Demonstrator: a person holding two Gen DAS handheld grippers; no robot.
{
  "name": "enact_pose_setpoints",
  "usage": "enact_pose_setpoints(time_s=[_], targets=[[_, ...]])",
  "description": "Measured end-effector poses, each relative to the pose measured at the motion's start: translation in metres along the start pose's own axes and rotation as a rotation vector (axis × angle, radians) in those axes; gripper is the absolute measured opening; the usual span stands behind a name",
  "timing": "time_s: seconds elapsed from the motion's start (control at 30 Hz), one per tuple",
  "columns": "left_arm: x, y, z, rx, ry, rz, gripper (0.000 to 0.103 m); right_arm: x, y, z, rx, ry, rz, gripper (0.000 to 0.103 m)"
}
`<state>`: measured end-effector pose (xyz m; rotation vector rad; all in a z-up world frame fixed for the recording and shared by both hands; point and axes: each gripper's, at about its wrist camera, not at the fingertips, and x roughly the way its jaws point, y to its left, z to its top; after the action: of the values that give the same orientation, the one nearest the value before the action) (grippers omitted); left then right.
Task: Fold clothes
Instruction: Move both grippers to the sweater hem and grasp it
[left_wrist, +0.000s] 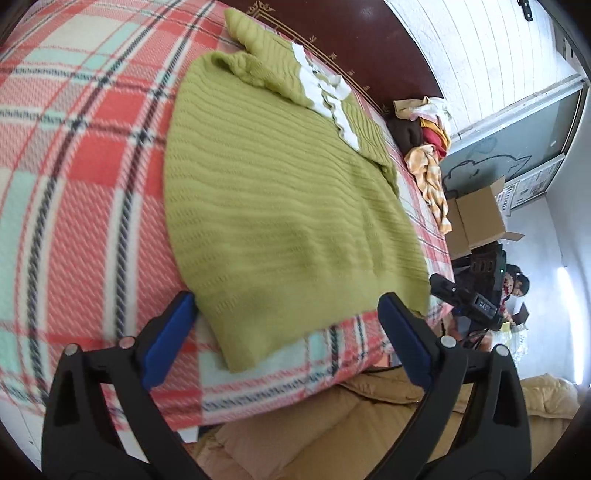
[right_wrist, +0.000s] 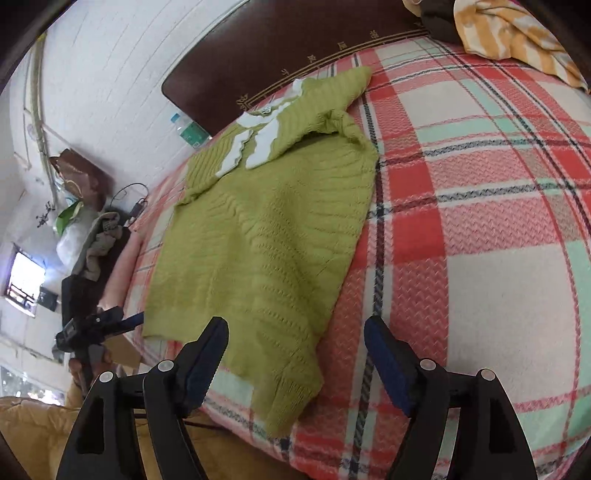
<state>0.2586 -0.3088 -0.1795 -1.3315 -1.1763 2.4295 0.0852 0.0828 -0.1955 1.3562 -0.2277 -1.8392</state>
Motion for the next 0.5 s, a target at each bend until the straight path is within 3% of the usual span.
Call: enact_pose_setpoints(time_s=[0.07,0.37,0.47,0.5], targets=[[0.006,-0.001,-0.004,-0.027,0.017,-0.037,0.101,0.001,0.003,-0.006,0.005,0.020,0.057,0.079],[0.014,-0.004,-0.001,-0.119,-0.030,-0.039,0.101,-0.003,0.010,-0.032,0.009,0.009,0.122,0.080],[0.016,-0.004,0.002,-0.131,-0.023,-0.001,0.094,-0.001,0.010,-0.032,0.022,-0.008,0.135,0.080],[0.017,-0.004,0.004,-0.133,-0.017,0.016,0.086,-0.001,0.010,-0.032,0.029,-0.014,0.139,0.080]])
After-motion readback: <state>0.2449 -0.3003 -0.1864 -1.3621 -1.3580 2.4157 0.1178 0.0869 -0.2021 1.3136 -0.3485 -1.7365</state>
